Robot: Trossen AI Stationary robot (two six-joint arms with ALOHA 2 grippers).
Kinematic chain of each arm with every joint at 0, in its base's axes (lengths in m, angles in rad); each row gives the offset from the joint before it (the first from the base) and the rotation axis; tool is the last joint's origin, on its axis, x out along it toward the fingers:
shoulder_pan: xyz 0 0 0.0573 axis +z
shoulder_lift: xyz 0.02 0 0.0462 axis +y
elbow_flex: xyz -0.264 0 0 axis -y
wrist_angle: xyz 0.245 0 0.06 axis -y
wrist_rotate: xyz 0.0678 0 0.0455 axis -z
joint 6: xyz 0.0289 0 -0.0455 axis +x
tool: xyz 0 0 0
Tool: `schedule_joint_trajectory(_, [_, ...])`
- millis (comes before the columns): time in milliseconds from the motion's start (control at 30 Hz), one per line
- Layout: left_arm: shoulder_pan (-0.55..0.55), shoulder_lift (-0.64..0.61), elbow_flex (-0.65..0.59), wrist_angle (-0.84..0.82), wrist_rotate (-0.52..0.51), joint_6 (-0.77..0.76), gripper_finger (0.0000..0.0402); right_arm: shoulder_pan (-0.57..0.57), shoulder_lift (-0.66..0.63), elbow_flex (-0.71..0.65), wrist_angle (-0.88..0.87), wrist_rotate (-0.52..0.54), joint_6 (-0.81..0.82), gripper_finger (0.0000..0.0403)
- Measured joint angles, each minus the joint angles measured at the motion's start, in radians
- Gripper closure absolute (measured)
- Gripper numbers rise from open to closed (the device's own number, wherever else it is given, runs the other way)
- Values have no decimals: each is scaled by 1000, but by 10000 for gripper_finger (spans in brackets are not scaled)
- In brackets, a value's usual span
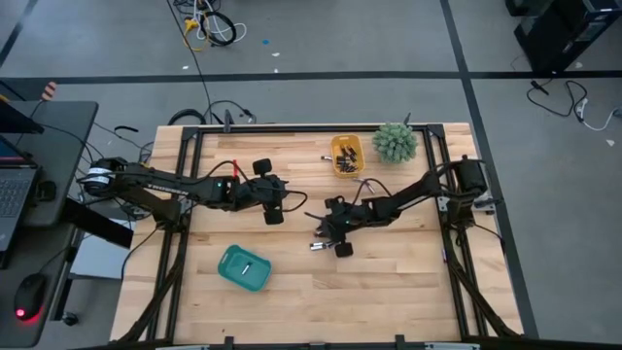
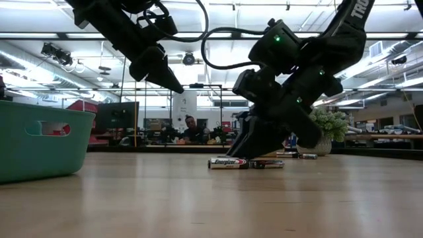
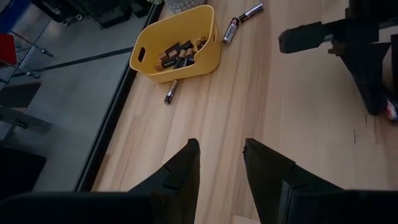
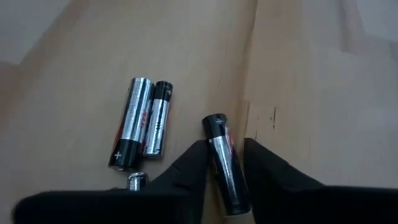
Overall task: Sort batteries
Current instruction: Put the silver battery into the green bin
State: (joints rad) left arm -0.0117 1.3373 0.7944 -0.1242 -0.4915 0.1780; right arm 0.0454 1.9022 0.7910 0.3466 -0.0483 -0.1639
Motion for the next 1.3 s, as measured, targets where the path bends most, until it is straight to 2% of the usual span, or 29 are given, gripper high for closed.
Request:
schedule_joint_trajectory(133, [0,0,0,0,8,0,278,-13,0,0,-1,-17,20,372])
schedule_joint_trajectory(200, [0,0,0,0,44,0,278,-14,1,0,9,-16,11,373])
schedule_joint_trajectory(333, [0,0,0,1,187,5,278,-15,-5,-5,52,41,10,373])
schedule_joint_trajectory(500, [-2,0,0,-1,392,6,278,-17,-77,-6,101,179,-21,373])
schedule_joint_trajectory(600, [-3,0,0,0,487,27,278,-17,-108,-6,168,208,-32,373])
schedule_joint_trajectory(733, [-3,0,0,20,438,27,278,-12,-122,-4,343,213,-32,373])
schedule_joint_trajectory(900, [-3,0,0,62,356,23,278,1,-119,-5,419,213,-31,373])
schedule_joint_trajectory(1300, [-3,1,0,111,373,21,279,6,-119,-5,476,216,-30,373])
